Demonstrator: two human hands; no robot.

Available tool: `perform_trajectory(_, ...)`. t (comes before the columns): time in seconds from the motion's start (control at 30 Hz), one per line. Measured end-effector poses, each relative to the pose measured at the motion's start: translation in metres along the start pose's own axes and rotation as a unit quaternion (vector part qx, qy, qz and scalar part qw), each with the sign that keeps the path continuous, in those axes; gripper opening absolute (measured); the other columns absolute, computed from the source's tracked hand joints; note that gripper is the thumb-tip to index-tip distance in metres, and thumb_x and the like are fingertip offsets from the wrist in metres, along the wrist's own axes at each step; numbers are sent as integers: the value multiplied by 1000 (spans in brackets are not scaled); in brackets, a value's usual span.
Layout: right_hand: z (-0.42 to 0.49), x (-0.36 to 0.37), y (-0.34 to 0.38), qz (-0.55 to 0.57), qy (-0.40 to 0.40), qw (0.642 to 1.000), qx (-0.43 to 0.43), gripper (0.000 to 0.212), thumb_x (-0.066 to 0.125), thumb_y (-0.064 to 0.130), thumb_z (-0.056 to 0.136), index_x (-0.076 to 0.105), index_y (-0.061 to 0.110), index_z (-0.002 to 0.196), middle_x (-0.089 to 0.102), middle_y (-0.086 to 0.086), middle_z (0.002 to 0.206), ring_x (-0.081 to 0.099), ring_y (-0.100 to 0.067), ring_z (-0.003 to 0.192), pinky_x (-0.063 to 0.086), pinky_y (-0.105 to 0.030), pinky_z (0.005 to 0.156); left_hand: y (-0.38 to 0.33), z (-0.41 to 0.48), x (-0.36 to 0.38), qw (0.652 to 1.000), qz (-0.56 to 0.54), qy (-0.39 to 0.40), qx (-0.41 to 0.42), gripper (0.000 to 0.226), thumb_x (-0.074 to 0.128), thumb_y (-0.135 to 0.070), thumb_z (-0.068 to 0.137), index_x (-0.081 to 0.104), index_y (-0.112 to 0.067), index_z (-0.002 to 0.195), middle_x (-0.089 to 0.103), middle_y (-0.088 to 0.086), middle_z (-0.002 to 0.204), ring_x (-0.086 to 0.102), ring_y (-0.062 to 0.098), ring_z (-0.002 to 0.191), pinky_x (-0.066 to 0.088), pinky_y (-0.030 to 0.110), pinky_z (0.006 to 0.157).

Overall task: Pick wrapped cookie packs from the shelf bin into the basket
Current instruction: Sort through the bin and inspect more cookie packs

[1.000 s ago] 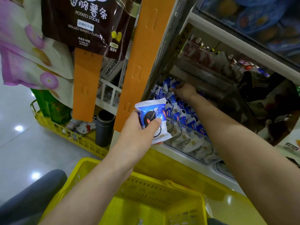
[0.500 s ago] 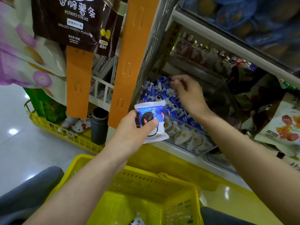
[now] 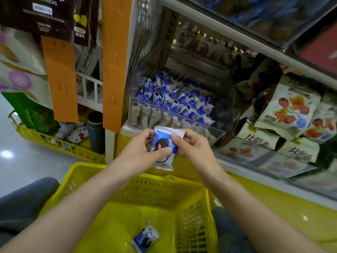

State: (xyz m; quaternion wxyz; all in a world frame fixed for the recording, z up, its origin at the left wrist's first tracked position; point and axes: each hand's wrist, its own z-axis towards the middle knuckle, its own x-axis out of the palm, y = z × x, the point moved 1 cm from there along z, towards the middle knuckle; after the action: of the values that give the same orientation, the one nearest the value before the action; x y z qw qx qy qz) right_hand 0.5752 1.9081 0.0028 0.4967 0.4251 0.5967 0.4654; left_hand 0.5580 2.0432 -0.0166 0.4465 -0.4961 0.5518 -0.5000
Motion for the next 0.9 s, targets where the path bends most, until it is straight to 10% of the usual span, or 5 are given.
perform_trajectory(0.1, -3, -1, -7, 50, 20, 997, 52, 20, 52, 8, 92, 62, -5, 104, 65, -7, 79, 60, -4, 59, 50, -15, 56, 4, -2, 8, 1000, -25, -11, -3, 14, 57, -24, 89, 59, -13, 97, 68, -10, 72, 58, 0, 65, 44, 9, 58)
perform_trajectory(0.23, -7, -1, -15, 26, 23, 999, 23, 10, 55, 10, 91, 62, 4, 88, 62, -2, 69, 58, 2, 54, 46, -13, 49, 12, 0, 11, 998, -17, -55, -4, 22, 51, -25, 93, 63, -7, 93, 66, 25, 91, 58, 18, 76, 45, 28, 69)
perform_trajectory(0.53, -11, -13, -24, -319, -47, 919, -227, 4, 65, 24, 85, 66, 20, 82, 53, 19, 69, 52, 9, 66, 38, -7, 61, 23, 3, 17, 996, -66, -35, -47, 21, 52, -28, 92, 66, -13, 86, 72, 1, 75, 67, 8, 69, 51, 16, 56)
perform_trajectory(0.67, -8, -17, -30, -184, -63, 976, -99, 11, 60, 16, 88, 62, 18, 77, 62, 8, 68, 56, -2, 62, 48, -19, 57, 26, 1, 20, 986, -110, 13, -123, 26, 60, -28, 86, 64, -8, 102, 73, 11, 93, 69, 23, 86, 55, 35, 79)
perform_trajectory(0.9, -11, -23, -42, 138, -23, 976, 167, 20, 48, 1, 92, 53, -1, 112, 63, -10, 87, 62, -7, 66, 56, -19, 61, 32, -3, 16, 992, -67, -91, -50, 8, 61, -13, 86, 59, -11, 94, 69, 5, 83, 66, 3, 62, 54, 14, 60)
